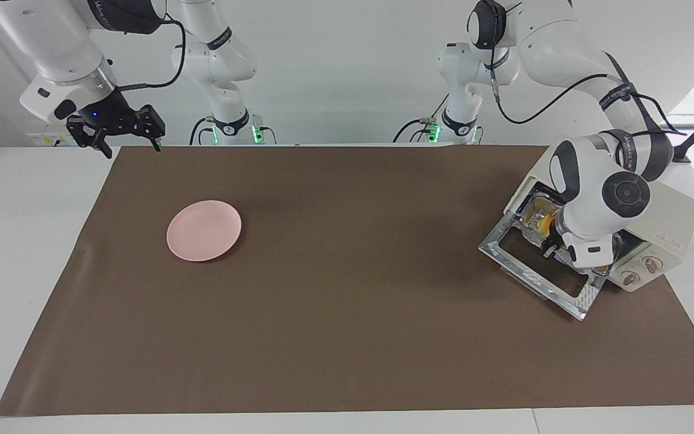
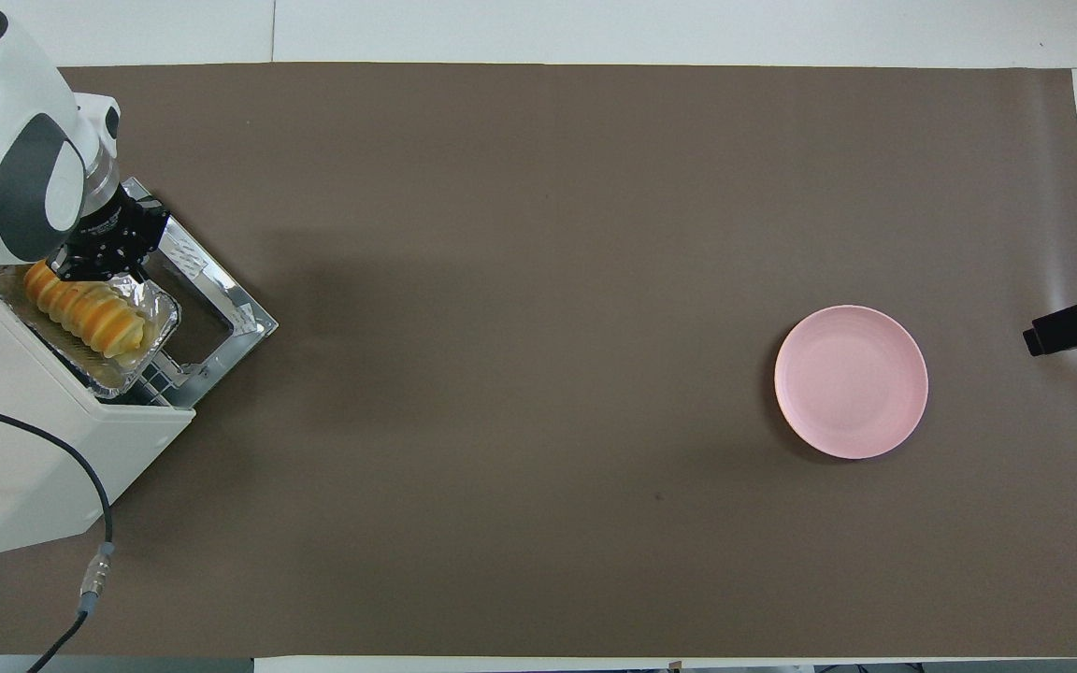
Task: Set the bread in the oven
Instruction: 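Slide the foil tray into the toaster oven with the left gripper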
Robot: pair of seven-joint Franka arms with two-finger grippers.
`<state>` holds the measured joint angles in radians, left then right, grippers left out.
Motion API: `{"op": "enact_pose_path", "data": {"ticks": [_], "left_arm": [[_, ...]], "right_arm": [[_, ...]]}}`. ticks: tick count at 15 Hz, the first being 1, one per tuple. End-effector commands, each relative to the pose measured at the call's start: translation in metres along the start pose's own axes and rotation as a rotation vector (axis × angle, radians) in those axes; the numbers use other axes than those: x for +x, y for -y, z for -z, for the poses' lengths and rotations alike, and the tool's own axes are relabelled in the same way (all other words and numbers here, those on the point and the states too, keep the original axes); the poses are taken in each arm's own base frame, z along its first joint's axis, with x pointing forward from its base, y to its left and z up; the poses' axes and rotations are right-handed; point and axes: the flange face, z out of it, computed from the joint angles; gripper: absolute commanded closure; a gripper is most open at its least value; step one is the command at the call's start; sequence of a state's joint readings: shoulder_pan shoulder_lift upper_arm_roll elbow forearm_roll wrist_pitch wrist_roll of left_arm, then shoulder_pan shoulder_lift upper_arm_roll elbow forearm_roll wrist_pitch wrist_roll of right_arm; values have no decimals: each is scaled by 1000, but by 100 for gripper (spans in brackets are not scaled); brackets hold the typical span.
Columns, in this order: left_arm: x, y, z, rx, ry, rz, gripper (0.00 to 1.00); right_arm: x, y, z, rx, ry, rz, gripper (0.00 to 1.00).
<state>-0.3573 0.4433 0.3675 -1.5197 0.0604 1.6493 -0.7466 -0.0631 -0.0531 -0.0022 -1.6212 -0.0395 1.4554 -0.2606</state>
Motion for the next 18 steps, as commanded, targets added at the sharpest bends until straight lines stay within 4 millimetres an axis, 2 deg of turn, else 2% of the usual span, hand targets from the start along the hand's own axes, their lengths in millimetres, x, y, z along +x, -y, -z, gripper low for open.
{"op": "enact_pose_path", "data": {"ticks": [1,9,10,11,12,15,18], "left_arm": [[-6,21,-7,43,2,-29,100],[-7,36,-22,81,6,-46,100],[2,44,-24,73,5,-30,100],[5,46,-24,66,1,-28,42],[7,48,-24,64,0,-26,0],[15,44,-18,25,-47,-47,0],[22,41,11,-29,-108,-68,0]], "right_arm": [[-7,0,2,-8,8,10,0],[-7,-1,2,-8,8,7,0],[-7,0,2,-8,8,10,0],[-7,0,2,-8,8,10,0],[-7,0,2,-8,8,10,0],[-7,0,2,-8,8,9,0],[-7,0,2,-8,8,9,0]]}}
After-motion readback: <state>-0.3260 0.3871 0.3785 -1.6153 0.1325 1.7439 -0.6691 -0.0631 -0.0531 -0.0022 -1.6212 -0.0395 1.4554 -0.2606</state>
